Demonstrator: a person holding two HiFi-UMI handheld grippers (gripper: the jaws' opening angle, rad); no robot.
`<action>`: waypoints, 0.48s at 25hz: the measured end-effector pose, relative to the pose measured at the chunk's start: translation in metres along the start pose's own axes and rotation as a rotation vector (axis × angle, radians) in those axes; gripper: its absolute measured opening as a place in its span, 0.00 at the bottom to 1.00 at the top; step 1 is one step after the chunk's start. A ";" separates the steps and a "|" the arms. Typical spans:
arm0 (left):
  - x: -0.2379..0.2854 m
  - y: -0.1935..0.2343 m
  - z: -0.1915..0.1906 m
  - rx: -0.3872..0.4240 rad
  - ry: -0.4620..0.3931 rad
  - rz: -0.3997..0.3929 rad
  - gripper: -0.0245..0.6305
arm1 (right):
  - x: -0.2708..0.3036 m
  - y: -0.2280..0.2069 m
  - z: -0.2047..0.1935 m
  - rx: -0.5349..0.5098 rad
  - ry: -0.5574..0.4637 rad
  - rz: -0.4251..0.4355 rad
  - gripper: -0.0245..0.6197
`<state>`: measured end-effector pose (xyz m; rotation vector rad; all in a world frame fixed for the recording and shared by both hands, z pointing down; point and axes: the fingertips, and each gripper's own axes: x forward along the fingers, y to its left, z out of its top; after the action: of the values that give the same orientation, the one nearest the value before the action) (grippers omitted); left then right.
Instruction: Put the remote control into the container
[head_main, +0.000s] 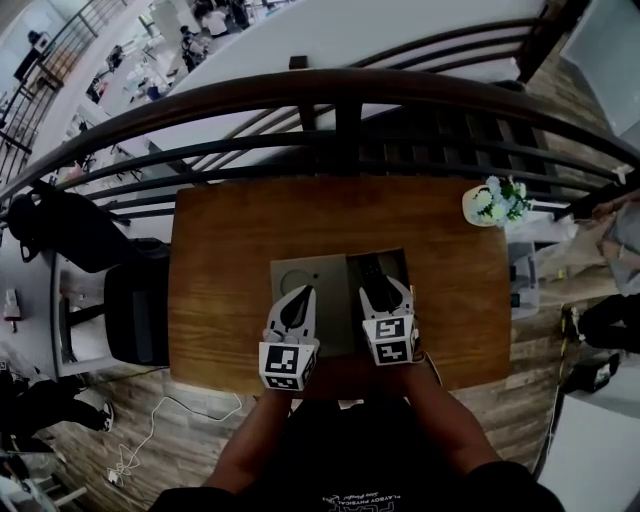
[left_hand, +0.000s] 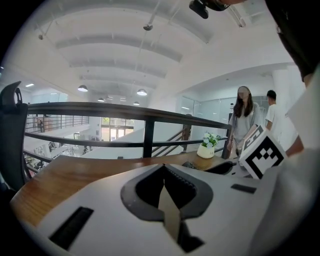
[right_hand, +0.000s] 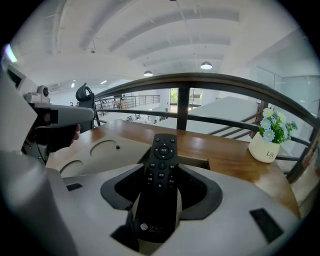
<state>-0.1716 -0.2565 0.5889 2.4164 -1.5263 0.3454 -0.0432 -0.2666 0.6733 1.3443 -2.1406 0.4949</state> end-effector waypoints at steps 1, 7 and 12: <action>0.000 0.002 0.000 -0.002 0.003 0.005 0.05 | 0.002 0.001 -0.002 0.004 0.011 0.002 0.37; 0.004 0.005 -0.005 -0.001 0.011 -0.005 0.05 | 0.016 0.001 -0.020 0.035 0.090 -0.002 0.37; 0.006 0.008 -0.005 -0.005 0.013 0.004 0.05 | 0.023 -0.001 -0.035 0.038 0.157 -0.003 0.37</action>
<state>-0.1767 -0.2633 0.5964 2.4023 -1.5254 0.3569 -0.0412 -0.2635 0.7149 1.2849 -2.0108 0.6212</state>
